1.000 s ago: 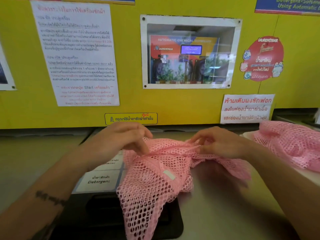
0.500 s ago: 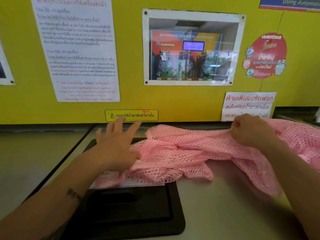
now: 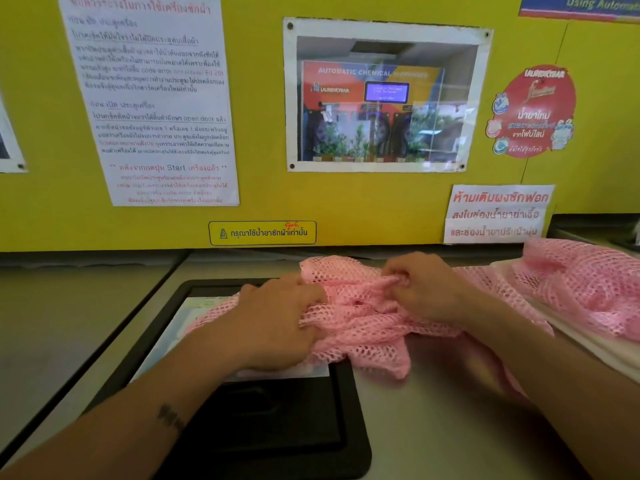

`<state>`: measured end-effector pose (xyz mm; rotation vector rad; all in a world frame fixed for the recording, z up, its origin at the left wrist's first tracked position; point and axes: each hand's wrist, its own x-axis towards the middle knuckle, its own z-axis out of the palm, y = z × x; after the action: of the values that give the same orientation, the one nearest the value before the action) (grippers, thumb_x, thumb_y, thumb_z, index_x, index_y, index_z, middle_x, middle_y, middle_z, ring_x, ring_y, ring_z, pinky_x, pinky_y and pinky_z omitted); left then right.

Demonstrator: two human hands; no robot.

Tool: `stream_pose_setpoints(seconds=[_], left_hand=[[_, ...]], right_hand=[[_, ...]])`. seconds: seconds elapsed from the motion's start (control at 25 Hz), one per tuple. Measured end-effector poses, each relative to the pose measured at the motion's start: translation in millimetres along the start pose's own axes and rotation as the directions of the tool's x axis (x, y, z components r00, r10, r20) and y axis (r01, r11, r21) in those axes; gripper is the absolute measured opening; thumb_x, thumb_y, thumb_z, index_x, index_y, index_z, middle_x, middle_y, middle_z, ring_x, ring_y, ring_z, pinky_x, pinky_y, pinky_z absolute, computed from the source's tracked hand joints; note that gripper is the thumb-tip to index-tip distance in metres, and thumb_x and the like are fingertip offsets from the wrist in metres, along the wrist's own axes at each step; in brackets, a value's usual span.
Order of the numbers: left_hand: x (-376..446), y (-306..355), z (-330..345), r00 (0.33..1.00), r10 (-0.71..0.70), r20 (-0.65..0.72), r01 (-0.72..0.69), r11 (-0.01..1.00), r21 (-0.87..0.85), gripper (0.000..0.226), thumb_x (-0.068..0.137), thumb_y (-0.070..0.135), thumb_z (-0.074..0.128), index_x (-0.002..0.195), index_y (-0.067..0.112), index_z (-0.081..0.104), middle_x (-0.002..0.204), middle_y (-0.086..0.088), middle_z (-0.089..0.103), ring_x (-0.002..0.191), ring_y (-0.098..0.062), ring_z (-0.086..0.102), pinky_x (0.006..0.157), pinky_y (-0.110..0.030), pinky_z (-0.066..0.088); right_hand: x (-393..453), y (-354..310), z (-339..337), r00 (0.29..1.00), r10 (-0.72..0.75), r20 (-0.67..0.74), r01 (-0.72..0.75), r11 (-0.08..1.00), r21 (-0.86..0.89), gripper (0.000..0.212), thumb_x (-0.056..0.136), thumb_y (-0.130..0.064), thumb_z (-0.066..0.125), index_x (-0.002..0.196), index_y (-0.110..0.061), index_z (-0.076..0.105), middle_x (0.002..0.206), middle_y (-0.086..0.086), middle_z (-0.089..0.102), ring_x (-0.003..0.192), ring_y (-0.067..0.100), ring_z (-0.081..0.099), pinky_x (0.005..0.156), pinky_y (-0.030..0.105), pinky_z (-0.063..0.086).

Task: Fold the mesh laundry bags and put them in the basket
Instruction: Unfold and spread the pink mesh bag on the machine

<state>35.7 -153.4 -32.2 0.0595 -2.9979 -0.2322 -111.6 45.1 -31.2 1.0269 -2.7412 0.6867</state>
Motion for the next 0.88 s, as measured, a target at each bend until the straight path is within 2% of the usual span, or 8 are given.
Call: stream_pose_setpoints(seconds=[0.08,0.24,0.28,0.36,0.44,0.6,0.72,0.88], left_hand=[[0.8,-0.6,-9.8,0.984,0.031,-0.176,-0.013,0.995,0.103,0.03,0.086,0.038,0.062,0.114,0.043,0.056,0.101,0.014,0.042,0.104,-0.01,0.043,0.105,-0.042,0.033],[-2.4,-18.3,-36.3,0.873,-0.019,-0.487,0.078,0.992,0.101,0.024,0.078,0.018,0.067,0.094,0.035,0.069,0.093,0.007,0.045,0.097,-0.015,0.045,0.096,-0.043,0.036],[-6.3,-24.4,-42.1,0.894,-0.034,-0.446,0.047,0.999,0.019,0.019,0.075,0.021,0.067,0.085,0.037,0.067,0.092,0.008,0.047,0.096,-0.016,0.048,0.092,-0.042,0.039],[-14.7,-29.0,-49.6,0.998,0.039,-0.046,-0.045,0.988,-0.145,0.01,0.073,0.044,0.061,0.077,0.036,0.067,0.09,0.012,0.057,0.091,-0.009,0.055,0.089,-0.041,0.046],[-22.7,-24.5,-51.5,0.925,0.212,0.314,-0.082,0.921,-0.38,0.042,0.074,0.065,0.056,0.089,0.029,0.072,0.078,0.01,0.062,0.077,-0.007,0.058,0.078,-0.038,0.049],[-15.4,-19.5,-53.0,0.98,0.178,0.095,-0.043,0.643,-0.764,0.029,0.091,0.047,0.055,0.111,0.031,0.07,0.081,-0.001,0.073,0.058,-0.016,0.058,0.061,-0.027,0.05],[2.4,-13.9,-25.1,0.977,-0.047,-0.208,-0.066,0.86,-0.506,0.024,0.096,0.03,0.055,0.118,0.035,0.061,0.097,0.002,0.072,0.085,-0.012,0.066,0.079,-0.031,0.051],[7.9,0.4,7.6,0.98,-0.123,0.159,0.139,0.986,-0.091,0.071,0.088,0.061,0.048,0.15,0.036,0.022,0.155,-0.003,0.03,0.141,-0.025,0.029,0.115,-0.05,0.021]], right_hand=[[5.6,14.9,-14.3,0.975,0.162,-0.153,-0.167,0.986,-0.021,0.013,0.085,-0.019,0.057,0.076,-0.026,0.064,0.08,-0.004,0.068,0.074,0.02,0.063,0.068,0.036,0.054],[-2.9,53.7,-46.6,0.856,0.453,-0.249,-0.484,0.871,-0.082,0.008,0.085,-0.028,0.056,0.09,-0.022,0.058,0.096,0.008,0.064,0.085,0.029,0.059,0.084,0.046,0.053],[-6.5,57.1,-48.9,0.836,0.489,-0.249,-0.528,0.84,-0.125,0.014,0.082,-0.028,0.057,0.095,-0.022,0.056,0.101,0.009,0.062,0.09,0.031,0.059,0.088,0.049,0.051],[-5.9,52.3,-50.2,0.832,0.466,-0.302,-0.533,0.824,-0.194,0.037,0.077,-0.024,0.061,0.113,-0.023,0.055,0.113,0.011,0.057,0.102,0.034,0.056,0.094,0.054,0.048],[-3.9,31.9,-48.7,0.871,0.365,-0.33,-0.435,0.885,-0.168,0.055,0.074,-0.018,0.062,0.127,-0.025,0.051,0.125,0.01,0.051,0.112,0.033,0.053,0.097,0.055,0.045],[-6.8,-7.2,-35.3,0.987,0.122,-0.104,-0.115,0.991,0.073,0.046,0.082,-0.029,0.057,0.127,-0.03,0.055,0.132,0.004,0.054,0.118,0.023,0.052,0.099,0.049,0.044],[-10.7,-10.0,-13.4,0.985,0.032,0.167,-0.023,0.998,-0.058,0.048,0.09,-0.036,0.058,0.137,-0.035,0.048,0.15,-0.002,0.043,0.134,0.019,0.042,0.111,0.041,0.033],[-12.3,-9.8,-3.7,0.966,-0.034,0.255,0.022,0.999,0.048,0.04,0.088,-0.032,0.066,0.127,-0.038,0.058,0.134,-0.011,0.055,0.12,0.012,0.054,0.099,0.026,0.041]])
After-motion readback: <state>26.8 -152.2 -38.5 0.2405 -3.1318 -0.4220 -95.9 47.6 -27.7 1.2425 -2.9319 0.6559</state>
